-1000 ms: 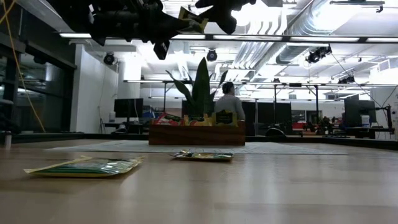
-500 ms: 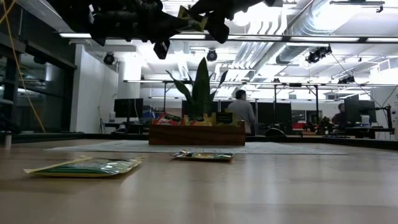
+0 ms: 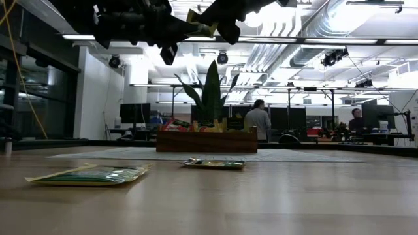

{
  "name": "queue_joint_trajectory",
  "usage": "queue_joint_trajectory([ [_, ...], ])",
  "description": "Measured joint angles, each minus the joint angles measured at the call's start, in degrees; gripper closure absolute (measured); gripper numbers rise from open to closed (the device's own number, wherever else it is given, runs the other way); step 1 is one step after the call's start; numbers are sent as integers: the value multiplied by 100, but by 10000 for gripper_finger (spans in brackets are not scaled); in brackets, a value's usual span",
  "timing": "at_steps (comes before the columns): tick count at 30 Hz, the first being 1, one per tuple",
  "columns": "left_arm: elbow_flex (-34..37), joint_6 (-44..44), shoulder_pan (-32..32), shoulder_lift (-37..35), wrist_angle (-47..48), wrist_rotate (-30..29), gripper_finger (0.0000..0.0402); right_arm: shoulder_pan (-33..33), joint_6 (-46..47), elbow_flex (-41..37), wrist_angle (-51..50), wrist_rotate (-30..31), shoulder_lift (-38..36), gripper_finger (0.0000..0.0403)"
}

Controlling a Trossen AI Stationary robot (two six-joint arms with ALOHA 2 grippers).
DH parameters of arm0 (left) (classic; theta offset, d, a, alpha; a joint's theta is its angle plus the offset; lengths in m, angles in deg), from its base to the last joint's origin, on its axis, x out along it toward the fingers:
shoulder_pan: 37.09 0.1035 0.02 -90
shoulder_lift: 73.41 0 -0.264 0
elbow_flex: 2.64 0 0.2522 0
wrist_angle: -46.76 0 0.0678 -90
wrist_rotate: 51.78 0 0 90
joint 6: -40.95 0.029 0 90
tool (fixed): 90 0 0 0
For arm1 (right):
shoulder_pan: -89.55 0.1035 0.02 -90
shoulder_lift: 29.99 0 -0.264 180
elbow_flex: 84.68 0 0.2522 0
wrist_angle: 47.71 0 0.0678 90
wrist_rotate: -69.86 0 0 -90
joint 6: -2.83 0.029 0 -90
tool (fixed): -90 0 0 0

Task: Pick & Place Tea
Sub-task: Put the yellow tea bag into the right section of the wooden organizer

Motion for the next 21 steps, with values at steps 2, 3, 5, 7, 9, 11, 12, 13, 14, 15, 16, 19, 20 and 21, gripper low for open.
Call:
queue_joint_trajectory([
  [2, 0, -12, 0, 0, 56, -68, 398, 0, -31, 0, -4, 90, 0, 393],
  [3, 0, -18, 0, 0, 102, -129, 395, 0, -42, 0, -10, 140, 0, 394],
  [5, -4, -87, 0, -2, 168, -243, 390, 0, 19, 0, -17, 195, 0, 396],
  [7, -4, -182, 0, -2, 191, -342, 382, 16, 2, 0, -22, 251, 0, 399],
  [9, -4, -212, 0, -2, 227, -419, 371, 50, 0, 0, -24, 392, 0, 400],
  [11, -4, -212, 0, -2, 240, -467, 353, 65, 0, 0, -20, 484, 0, 400],
  [12, -4, -212, 0, -2, 254, -474, 341, 76, 13, 0, -10, 563, 0, 400],
  [13, -4, -214, 0, -2, 288, -478, 327, 85, 24, 0, 5, 662, 0, 401],
  [14, -2, -238, 0, -2, 325, -494, 312, 91, 21, 0, 21, 742, 0, 401],
  [15, -2, -268, 0, 0, 348, -514, 294, 92, 19, 0, 33, 830, -4, 401],
  [16, -2, -299, 0, 0, 366, -516, 276, 92, 19, 0, 18, 942, -17, 401],
  [19, -3, -368, 0, 0, 633, -604, 219, 92, -72, 0, -47, 1237, -45, 402],
  [20, -2, -430, 0, 0, 771, -671, 202, 92, -95, 0, -141, 1369, -80, 402],
  [21, 0, -470, 0, 0, 892, -755, 185, 83, -138, 0, -298, 1512, -106, 402],
])
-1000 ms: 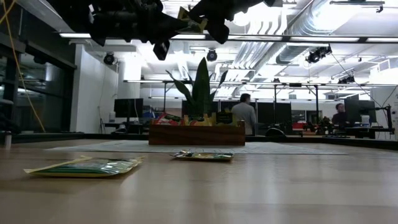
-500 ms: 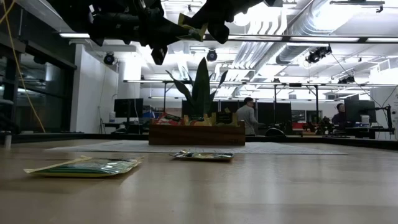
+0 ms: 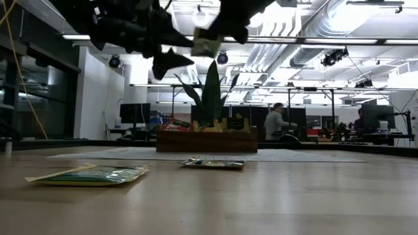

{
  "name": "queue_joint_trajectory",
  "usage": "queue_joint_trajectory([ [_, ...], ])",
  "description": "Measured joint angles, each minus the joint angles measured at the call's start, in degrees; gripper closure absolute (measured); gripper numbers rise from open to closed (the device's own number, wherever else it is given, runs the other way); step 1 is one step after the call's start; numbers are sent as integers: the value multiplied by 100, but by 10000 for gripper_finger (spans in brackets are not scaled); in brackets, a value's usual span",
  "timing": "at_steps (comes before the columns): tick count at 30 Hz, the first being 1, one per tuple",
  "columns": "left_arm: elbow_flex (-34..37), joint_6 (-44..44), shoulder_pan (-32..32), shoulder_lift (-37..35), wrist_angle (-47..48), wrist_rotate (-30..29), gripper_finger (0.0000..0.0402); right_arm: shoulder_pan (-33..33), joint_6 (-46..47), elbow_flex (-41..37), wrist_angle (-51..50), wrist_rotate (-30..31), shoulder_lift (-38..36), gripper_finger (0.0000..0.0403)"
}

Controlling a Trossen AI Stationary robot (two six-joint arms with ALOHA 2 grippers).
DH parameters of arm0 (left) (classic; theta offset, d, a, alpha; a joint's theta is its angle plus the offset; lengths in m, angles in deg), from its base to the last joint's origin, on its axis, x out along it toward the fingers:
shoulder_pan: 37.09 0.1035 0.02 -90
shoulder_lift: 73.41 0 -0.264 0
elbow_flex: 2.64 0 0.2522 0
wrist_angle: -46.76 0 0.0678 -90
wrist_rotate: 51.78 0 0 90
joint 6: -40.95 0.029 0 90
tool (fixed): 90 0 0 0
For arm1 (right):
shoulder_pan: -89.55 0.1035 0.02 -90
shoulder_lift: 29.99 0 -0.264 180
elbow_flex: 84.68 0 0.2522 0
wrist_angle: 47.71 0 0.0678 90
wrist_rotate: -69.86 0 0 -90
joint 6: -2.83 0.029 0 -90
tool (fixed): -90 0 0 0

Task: Pick & Place Tea
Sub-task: Put the yellow tea bag into the right section of the wooden organizer

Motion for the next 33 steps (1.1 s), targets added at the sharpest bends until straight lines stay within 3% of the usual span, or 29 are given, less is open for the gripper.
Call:
queue_joint_trajectory([
  [4, 2, -176, 0, -20, 672, -211, 144, -66, -345, 2, -726, 534, -87, 402],
  [11, 4, -149, 2, -236, 1315, -464, 144, -69, -1129, -149, -1598, 1204, -56, 403],
  [19, 2, -131, 4, -531, 1670, -758, 163, -308, -1161, -1117, -725, 617, -47, 403],
  [33, 2, -431, 0, -551, 1641, -594, 165, -1040, -1160, -2253, 884, 33, -40, 403],
])
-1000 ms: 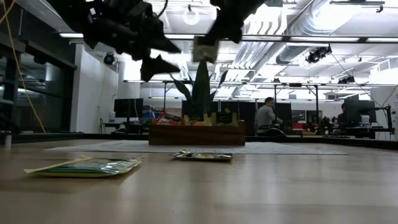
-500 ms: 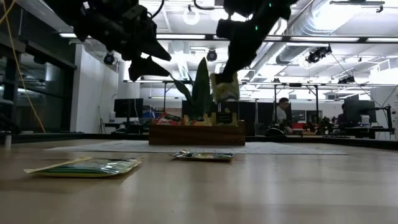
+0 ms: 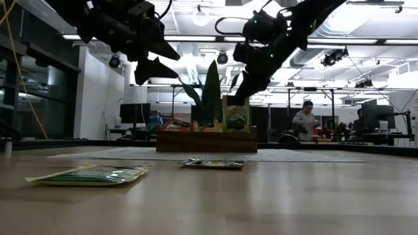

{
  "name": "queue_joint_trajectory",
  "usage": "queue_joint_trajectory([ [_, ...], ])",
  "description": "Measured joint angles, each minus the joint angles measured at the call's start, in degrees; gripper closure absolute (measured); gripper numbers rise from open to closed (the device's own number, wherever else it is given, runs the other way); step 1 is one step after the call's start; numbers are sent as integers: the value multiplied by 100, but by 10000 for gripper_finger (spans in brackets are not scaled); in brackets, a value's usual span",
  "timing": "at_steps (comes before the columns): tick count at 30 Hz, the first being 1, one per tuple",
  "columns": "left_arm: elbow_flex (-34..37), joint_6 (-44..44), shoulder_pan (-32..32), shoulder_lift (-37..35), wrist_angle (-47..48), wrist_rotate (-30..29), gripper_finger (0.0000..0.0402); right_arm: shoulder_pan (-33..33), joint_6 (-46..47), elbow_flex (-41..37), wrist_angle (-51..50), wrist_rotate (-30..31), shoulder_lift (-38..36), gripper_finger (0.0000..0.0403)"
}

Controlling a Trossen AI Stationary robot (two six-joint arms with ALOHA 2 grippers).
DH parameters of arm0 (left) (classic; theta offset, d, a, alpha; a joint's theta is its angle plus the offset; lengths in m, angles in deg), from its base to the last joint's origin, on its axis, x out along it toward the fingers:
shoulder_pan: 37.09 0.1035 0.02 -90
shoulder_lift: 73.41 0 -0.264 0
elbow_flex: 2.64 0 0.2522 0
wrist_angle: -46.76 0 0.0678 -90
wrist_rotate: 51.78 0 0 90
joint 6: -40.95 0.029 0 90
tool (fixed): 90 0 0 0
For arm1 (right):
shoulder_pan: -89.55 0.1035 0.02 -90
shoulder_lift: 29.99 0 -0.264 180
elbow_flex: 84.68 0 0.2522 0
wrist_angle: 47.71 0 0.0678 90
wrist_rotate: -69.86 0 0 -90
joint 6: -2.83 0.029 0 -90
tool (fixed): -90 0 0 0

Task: Pick & Place Tea
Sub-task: Put the yellow tea bag into the right section of the wooden organizer

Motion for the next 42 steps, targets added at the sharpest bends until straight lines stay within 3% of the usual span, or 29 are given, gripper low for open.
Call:
queue_joint_trajectory([
  [15, 0, -150, 0, 0, -27, -9, 165, -417, -569, -250, 507, 153, 2, 402],
  [22, 0, -208, 0, 2, -33, -11, 165, -420, -623, -250, 607, -61, 2, 402],
  [42, 0, -473, 0, 2, -64, -2, 165, -578, -1171, -252, 681, -222, 728, 403],
])
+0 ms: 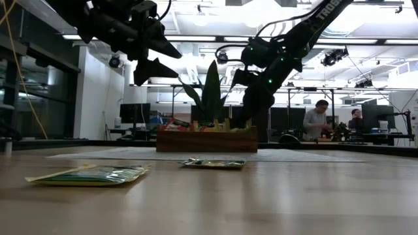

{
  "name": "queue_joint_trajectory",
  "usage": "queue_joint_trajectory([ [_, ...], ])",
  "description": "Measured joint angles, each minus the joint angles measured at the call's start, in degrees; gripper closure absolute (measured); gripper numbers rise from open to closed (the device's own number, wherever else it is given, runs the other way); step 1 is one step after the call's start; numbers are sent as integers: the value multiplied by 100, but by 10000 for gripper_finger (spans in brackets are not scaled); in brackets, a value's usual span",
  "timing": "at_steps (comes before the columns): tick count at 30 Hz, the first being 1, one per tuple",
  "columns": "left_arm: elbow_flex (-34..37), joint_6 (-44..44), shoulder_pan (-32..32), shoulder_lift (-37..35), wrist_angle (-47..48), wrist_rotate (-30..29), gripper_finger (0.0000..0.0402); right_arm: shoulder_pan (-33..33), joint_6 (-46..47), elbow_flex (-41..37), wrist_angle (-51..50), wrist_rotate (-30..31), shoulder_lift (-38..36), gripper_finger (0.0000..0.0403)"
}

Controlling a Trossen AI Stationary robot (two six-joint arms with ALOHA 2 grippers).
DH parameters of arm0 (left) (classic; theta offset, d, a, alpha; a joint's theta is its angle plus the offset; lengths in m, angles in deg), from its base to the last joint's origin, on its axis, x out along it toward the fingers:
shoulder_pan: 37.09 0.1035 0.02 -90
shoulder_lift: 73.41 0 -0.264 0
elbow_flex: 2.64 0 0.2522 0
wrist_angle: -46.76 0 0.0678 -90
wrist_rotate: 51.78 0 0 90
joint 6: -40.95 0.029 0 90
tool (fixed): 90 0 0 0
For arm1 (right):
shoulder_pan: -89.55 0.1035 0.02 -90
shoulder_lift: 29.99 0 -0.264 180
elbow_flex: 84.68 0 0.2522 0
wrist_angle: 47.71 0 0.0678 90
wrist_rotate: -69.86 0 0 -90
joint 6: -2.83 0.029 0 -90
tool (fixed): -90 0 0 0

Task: Pick & Place Tea
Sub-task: Put the yellow tea bag into the right section of the wooden organizer

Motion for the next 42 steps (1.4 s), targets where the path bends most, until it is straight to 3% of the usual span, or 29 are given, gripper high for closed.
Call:
queue_joint_trajectory([
  [9, 0, 1, 0, 0, 2, -7, 165, -35, -2, 0, 208, 180, 0, 392],
  [23, 0, 14, 0, 0, 18, -9, 165, -24, -103, 0, 488, 11, 0, 332],
  [30, 0, 24, 0, 0, 21, -7, 165, 81, -98, 1, 490, 55, -28, 281],
  [36, 0, 34, 0, 0, 21, -2, 165, 277, -81, 226, 172, 202, -31, 247],
  [42, 0, 127, 0, 0, 23, 0, 165, 551, 90, 678, -580, 362, -31, 240],
])
